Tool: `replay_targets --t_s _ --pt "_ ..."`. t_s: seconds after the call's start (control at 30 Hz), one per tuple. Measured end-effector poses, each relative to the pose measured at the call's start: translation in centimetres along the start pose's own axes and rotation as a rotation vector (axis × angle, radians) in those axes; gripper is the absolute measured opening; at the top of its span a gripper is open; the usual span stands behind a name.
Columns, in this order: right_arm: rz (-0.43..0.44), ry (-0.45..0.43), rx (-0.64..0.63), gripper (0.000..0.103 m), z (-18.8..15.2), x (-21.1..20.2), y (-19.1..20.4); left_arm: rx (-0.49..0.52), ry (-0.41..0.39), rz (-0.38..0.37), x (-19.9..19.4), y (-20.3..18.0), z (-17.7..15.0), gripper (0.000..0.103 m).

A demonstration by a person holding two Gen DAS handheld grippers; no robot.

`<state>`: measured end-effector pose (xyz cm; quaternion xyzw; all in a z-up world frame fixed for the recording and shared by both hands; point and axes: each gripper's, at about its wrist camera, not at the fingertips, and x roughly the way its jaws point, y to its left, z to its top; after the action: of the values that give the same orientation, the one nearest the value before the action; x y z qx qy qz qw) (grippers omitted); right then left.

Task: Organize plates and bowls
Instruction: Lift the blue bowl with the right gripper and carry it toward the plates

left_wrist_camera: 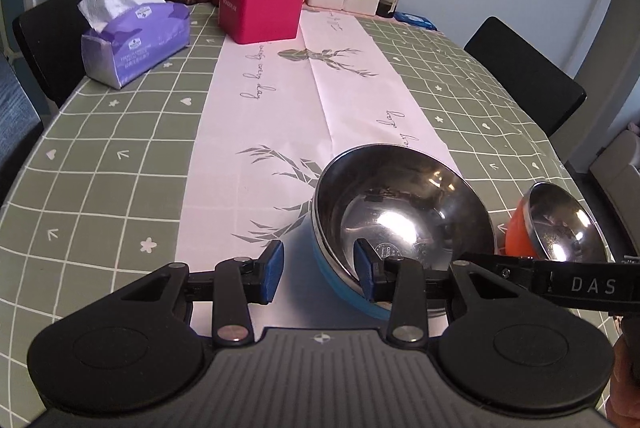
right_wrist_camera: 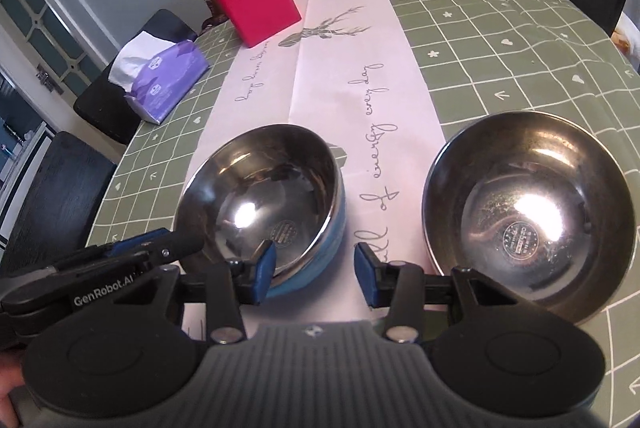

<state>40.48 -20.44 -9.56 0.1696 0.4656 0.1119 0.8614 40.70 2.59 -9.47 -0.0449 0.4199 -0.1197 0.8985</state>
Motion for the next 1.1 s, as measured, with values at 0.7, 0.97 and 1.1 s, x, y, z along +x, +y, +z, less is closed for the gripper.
replay_targets --t_s 0.7,0.97,1.1 --pt "0.018 0.008 0.008 0.017 -0.8 -3.4 1.7 0.045 0.032 0.048 -5.2 -2.1 0.0 0.020" --pt "0.090 0.082 -0.013 0.016 -5.1 -7.2 3.7 0.009 0.079 0.092 -11.5 -1.7 -3.7 0.020" --pt "0.116 0.094 -0.049 0.016 -8.0 -9.0 4.6 -0.037 0.101 0.094 -14.1 -1.0 -6.4 0.020"
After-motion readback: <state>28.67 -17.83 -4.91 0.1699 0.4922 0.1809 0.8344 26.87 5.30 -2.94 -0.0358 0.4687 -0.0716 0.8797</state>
